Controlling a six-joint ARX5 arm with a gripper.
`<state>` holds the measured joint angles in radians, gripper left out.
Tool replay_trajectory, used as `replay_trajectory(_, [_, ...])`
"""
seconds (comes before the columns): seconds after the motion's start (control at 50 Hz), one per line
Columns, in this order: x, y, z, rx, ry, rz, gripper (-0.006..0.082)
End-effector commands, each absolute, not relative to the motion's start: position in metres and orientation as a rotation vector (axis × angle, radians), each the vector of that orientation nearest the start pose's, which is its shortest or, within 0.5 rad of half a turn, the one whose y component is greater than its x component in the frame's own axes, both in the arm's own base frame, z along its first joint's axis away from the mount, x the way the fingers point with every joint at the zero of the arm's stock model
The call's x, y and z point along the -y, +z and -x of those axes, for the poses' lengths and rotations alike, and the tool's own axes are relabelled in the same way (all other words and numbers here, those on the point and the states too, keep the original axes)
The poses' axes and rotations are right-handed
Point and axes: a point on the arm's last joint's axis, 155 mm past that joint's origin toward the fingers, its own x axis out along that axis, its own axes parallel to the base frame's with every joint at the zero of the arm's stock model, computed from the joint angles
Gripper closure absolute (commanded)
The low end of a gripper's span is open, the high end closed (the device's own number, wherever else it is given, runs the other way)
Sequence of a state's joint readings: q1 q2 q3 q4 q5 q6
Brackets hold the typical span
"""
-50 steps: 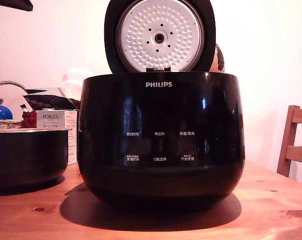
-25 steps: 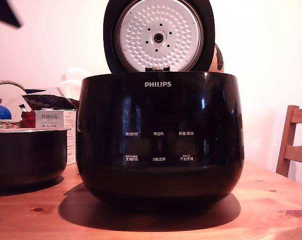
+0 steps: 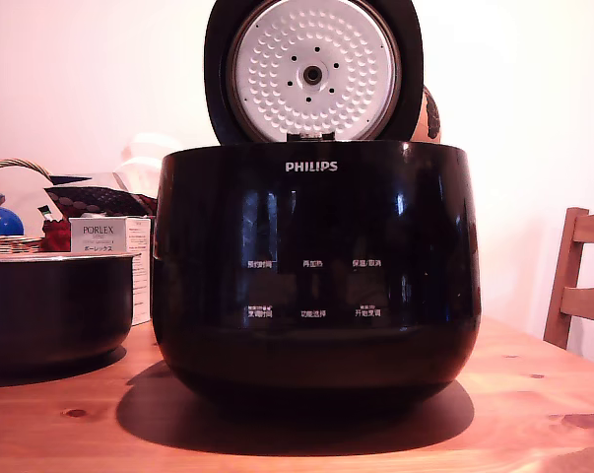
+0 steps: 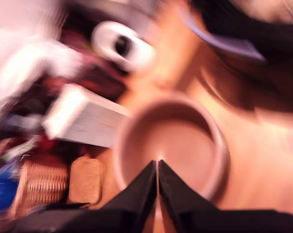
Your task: Pick up the metallic pot next to the rice cooker
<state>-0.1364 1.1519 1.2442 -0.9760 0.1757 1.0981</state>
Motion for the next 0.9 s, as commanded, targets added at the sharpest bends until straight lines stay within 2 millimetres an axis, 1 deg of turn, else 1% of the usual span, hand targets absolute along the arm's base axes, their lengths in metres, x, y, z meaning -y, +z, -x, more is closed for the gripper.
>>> replay_trajectory(0.0, [0.071, 0.227, -0.305, -0.642, -0.788, -1.083, 0.0773])
replay_trajectory(0.02, [0.070, 0.223, -0.305, -0.647, -0.807, -1.110, 0.0757])
replay_trajectory(0.06, [0.069, 0.215, -0.306, -0.680, -0.817, -1.109, 0.0708])
replay_trajectory(0.18, [0.061, 0.193, -0.315, -0.758, -0.842, -1.158, 0.0502])
replay_trajectory(0.36, [0.055, 0.167, -0.323, -0.846, -0.869, -1.191, 0.0336])
replay_trajectory(0.42, [0.051, 0.159, -0.325, -0.885, -0.867, -1.206, 0.0310])
replay_trajectory(0.48, [0.051, 0.153, -0.324, -0.909, -0.878, -1.216, 0.0298])
replay_trajectory(0.88, [0.070, 0.108, -0.329, -0.979, -1.021, -1.234, 0.0296])
